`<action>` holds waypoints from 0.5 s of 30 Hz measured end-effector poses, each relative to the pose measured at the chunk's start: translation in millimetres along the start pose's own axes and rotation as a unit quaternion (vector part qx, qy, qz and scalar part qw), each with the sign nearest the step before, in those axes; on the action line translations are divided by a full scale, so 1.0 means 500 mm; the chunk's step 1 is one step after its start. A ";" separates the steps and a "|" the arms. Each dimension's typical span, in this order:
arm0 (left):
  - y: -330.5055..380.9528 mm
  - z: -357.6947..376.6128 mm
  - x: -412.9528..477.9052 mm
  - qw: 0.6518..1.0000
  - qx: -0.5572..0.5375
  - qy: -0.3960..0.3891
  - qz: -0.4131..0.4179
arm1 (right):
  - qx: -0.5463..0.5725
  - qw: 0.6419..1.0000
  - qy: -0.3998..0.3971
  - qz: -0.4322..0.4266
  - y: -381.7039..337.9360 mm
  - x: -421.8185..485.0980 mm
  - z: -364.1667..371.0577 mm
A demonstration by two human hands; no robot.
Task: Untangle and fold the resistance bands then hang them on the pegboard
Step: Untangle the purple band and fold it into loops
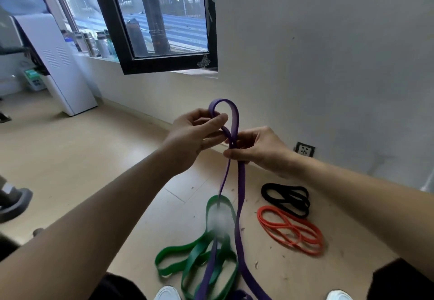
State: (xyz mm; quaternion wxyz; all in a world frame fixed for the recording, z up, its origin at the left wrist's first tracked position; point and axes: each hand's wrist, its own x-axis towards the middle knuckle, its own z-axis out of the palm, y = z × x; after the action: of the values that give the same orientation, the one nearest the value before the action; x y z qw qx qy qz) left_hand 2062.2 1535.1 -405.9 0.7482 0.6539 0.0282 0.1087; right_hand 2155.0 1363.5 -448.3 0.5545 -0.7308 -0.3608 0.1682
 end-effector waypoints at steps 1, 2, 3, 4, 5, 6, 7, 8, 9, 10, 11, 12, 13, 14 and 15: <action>0.000 -0.002 0.002 1.000 0.019 -0.002 -0.004 | -0.026 1.000 0.002 -0.002 0.002 0.000 -0.003; 0.002 -0.004 0.004 0.999 0.040 -0.002 -0.009 | -0.062 0.998 0.006 -0.006 0.006 0.001 -0.006; 0.003 -0.006 0.007 0.998 0.062 0.002 -0.016 | -0.100 0.995 0.010 -0.010 0.008 0.002 -0.008; 0.004 -0.008 0.010 0.996 0.083 0.013 -0.031 | -0.132 0.991 0.016 -0.013 0.012 0.001 -0.010; 0.002 -0.009 0.012 0.993 0.107 0.028 -0.051 | -0.156 0.987 0.024 -0.015 0.014 0.000 -0.009; 0.001 -0.008 0.013 0.988 0.131 0.045 -0.074 | -0.180 0.983 0.033 -0.018 0.017 -0.002 -0.009; -0.003 -0.007 0.013 0.981 0.152 0.061 -0.100 | -0.207 0.977 0.042 -0.022 0.020 -0.003 -0.007; -0.007 -0.006 0.012 0.976 0.165 0.073 -0.125 | -0.237 0.970 0.047 -0.027 0.023 -0.004 -0.005; -0.013 -0.006 0.012 0.971 0.172 0.080 -0.142 | -0.260 0.964 0.046 -0.031 0.025 -0.004 -0.002; -0.018 -0.007 0.012 0.969 0.178 0.084 -0.147 | -0.275 0.960 0.043 -0.035 0.026 -0.003 0.000; -0.023 -0.009 0.012 0.969 0.183 0.090 -0.141 | -0.280 0.958 0.040 -0.035 0.027 -0.003 0.003; -0.024 -0.010 0.012 0.970 0.183 0.096 -0.131 | -0.277 0.959 0.038 -0.034 0.029 -0.003 0.003; -0.024 -0.011 0.012 0.972 0.177 0.100 -0.121 | -0.269 0.962 0.036 -0.032 0.029 -0.002 0.002; -0.022 -0.011 0.011 0.975 0.166 0.100 -0.112 | -0.259 0.965 0.033 -0.026 0.031 -0.002 0.001; -0.019 -0.010 0.009 0.979 0.150 0.098 -0.102 | -0.251 0.967 0.030 -0.018 0.031 -0.002 0.000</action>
State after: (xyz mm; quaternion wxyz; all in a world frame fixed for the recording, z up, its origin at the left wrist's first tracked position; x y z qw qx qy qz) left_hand 2066.9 1539.6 -415.5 0.6426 0.7384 0.1837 0.0900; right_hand 2159.5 1360.6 -463.2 0.3665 -0.8447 -0.3879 0.0405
